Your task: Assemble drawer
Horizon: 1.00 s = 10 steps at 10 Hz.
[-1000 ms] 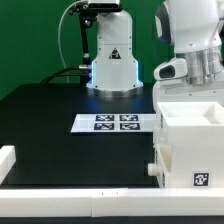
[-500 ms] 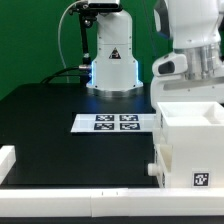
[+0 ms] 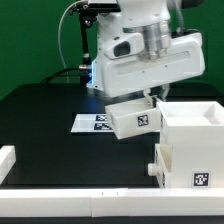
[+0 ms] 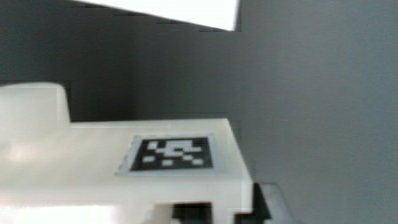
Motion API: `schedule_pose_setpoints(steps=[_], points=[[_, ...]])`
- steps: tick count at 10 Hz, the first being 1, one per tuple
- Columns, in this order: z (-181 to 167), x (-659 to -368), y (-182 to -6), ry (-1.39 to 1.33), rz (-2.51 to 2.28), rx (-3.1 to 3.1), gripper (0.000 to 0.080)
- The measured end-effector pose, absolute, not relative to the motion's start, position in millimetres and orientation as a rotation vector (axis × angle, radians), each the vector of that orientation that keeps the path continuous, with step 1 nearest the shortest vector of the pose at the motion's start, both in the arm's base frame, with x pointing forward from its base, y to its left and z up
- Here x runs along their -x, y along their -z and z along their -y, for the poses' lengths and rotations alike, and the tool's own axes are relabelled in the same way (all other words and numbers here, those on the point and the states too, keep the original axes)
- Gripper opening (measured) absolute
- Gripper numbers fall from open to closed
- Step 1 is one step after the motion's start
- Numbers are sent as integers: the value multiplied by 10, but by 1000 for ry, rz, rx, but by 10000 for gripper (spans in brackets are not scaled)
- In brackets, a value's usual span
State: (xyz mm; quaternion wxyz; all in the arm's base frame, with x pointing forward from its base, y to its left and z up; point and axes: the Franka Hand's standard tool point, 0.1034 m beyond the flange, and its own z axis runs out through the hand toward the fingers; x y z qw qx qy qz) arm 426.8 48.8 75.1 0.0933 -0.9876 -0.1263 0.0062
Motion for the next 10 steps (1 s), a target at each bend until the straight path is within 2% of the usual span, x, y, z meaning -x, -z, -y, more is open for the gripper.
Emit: schedule_pose_setpoints(steps=[1,5,7,10], points=[[-356,-4293,-767,-4,412,2923,39],[-371,-4278,-722,-15,420,2922,39],[-163,-4424,-774,43,735,2894,39],[-120,-4529,-825,71,942,2861,39]])
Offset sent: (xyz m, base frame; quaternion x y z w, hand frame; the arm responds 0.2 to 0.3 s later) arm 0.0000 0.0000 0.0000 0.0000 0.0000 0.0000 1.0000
